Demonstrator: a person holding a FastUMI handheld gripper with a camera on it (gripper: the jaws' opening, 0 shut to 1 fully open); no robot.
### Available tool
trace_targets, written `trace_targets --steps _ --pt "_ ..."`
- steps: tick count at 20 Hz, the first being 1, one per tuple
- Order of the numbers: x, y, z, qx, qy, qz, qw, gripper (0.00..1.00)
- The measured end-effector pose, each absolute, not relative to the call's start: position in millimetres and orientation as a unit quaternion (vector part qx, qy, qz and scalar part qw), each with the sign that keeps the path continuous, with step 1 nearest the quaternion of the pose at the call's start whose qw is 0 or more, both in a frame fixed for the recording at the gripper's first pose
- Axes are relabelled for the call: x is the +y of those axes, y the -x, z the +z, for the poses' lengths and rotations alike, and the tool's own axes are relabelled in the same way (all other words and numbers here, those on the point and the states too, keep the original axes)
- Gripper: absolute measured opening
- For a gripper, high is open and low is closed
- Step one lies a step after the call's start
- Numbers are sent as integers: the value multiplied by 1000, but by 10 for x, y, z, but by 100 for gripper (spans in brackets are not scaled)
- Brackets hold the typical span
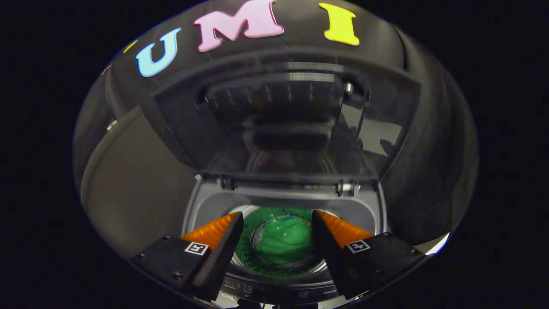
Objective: Put the clothes into the washing machine and then close the washing machine lid.
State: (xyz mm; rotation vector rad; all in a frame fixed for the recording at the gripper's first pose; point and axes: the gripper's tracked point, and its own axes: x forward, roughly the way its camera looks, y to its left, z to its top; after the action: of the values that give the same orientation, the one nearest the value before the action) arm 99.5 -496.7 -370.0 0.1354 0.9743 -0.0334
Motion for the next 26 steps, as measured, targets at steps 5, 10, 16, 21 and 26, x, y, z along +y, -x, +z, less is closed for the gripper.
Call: trace_targets --steps 5,10,16,21,26 --pt "-5028 -1970 -2614 334 -55 -9 941 99" --pt "-5262 -2796 -2813 328 -19 -36 944 99" --pt "-5262 -2878 -3368 312 -30 -41 949 99" --pt "-5264 -2922 -3288 301 -31 -32 953 99" --pt "-5255 -2929 -3279 295 -31 -25 955 99"
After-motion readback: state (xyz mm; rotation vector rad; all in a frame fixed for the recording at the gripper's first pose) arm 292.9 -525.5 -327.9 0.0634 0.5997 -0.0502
